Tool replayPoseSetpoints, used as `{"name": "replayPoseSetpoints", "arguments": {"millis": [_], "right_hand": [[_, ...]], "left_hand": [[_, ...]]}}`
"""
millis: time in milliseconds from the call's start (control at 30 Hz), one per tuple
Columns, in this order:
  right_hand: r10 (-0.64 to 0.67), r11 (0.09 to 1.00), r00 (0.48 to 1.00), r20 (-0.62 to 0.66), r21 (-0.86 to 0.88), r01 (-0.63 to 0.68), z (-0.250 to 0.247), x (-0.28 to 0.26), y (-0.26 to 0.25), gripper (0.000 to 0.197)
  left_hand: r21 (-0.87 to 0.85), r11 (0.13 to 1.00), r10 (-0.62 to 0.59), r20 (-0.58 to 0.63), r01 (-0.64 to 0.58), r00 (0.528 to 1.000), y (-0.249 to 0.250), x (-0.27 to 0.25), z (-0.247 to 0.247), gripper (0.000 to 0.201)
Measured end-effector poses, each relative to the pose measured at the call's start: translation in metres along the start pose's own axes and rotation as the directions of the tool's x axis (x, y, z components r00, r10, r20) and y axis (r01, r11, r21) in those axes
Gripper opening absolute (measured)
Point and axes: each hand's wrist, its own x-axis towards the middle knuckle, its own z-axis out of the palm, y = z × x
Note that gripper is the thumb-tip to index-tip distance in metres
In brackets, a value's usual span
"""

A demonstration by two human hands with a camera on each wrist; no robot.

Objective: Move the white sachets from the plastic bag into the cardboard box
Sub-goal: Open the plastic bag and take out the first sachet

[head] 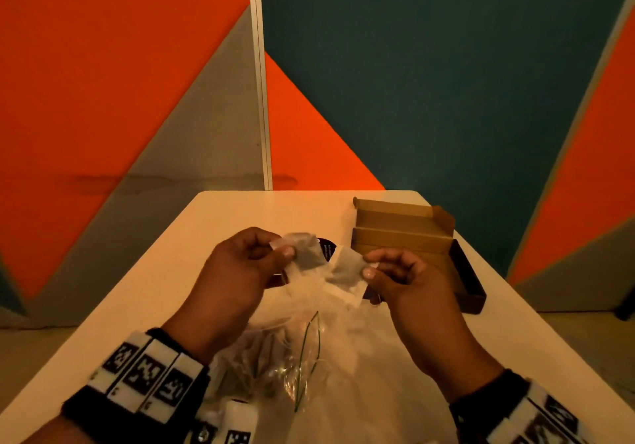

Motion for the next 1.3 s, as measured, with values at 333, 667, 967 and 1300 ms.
{"name": "replayPoseSetpoints", "arguments": {"millis": [333, 667, 967, 1300], "right_hand": [[0.007, 1.0, 0.996, 0.084, -0.018, -0.006, 0.0, -0.001, -0.004, 0.011], [-0.117, 0.973, 0.971, 0.207, -0.172, 0.154, 0.002, -0.005, -0.013, 0.018], [-0.057, 0.968, 0.987, 0.152, -0.234, 0.092, -0.01, 0.0, -0.001, 0.016], [-0.073, 0.928, 0.965, 0.251, -0.338, 0.158, 0.005, -0.001, -0.006, 0.02]], "left_hand": [[0.038, 0.978, 0.191, 0.219, -0.204, 0.957, 0.06, 0.009, -0.006, 0.01], [0.819, 0.442, -0.147, 0.469, -0.366, 0.871, 0.057, 0.014, 0.018, 0.011], [0.636, 0.752, -0.04, 0.308, -0.175, 0.95, 0.044, 0.011, -0.008, 0.013], [0.511, 0.855, -0.046, 0.249, -0.091, 0.967, 0.036, 0.0, -0.006, 0.013]]}}
